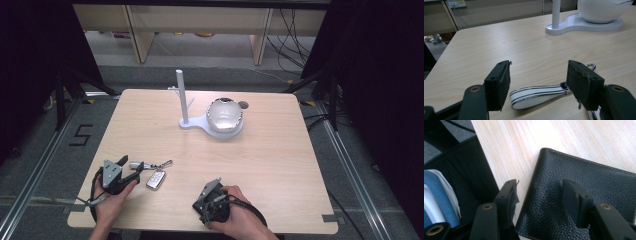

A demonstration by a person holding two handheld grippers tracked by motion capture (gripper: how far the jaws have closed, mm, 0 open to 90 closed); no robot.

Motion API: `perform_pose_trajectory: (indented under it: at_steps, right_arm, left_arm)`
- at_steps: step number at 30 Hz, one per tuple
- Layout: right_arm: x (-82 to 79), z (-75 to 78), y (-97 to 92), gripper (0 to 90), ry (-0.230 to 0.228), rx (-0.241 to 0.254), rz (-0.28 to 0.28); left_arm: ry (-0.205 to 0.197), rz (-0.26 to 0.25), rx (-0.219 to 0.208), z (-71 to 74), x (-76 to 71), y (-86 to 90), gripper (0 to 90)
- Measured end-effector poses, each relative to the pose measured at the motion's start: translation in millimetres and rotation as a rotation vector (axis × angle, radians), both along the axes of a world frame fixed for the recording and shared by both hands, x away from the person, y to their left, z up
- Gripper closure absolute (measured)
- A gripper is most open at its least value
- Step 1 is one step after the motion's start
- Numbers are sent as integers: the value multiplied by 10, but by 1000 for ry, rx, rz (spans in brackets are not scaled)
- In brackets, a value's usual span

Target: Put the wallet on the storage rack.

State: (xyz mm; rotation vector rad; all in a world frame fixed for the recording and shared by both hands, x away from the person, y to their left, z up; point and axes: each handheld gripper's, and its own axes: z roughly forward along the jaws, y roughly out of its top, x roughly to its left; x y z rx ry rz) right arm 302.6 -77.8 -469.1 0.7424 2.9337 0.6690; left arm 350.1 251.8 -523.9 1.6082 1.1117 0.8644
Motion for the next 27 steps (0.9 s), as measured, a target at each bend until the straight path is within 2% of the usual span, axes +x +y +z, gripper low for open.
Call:
perform_pose_trajectory:
  at_steps: [3,5,8,10,12,15,17,19,21,22,23,27]
  right_arm:
    - [-9,-26,39,455,0,-20,7]
    - [-27,-44,96,453,-10,-65,3]
    - [-35,-54,121,458,-15,-83,-8]
    - [-56,-67,158,476,-41,-115,-2]
    - [-85,-73,195,537,-67,-149,-20]
    - [-114,-83,247,547,-95,-186,-35]
    - [-119,-85,264,553,-103,-201,-26]
    - [-135,-101,296,576,-134,-231,-19]
    - [-138,-91,315,601,-135,-246,-14]
    - [-133,-83,320,619,-121,-250,-24]
    - [-87,-56,308,707,-94,-248,-16]
    - [-9,-50,242,769,-77,-226,3]
  left_arm:
    - [-1,0,0,0,-2,-1,352]
    - [0,0,-3,0,0,4,352]
    - [2,1,-4,0,0,4,353]
    - [0,-1,-1,-1,1,1,353]
    - [1,-1,0,0,-1,1,352]
    - [1,0,0,-1,0,1,353]
    - [1,0,0,-1,0,1,353]
    - [1,0,0,-1,0,0,353]
    - [0,1,0,-1,-2,0,353]
    - [0,1,-1,-2,-2,1,353]
    - [-1,1,-1,-1,-2,1,353]
    - [-1,0,-2,0,-3,4,352]
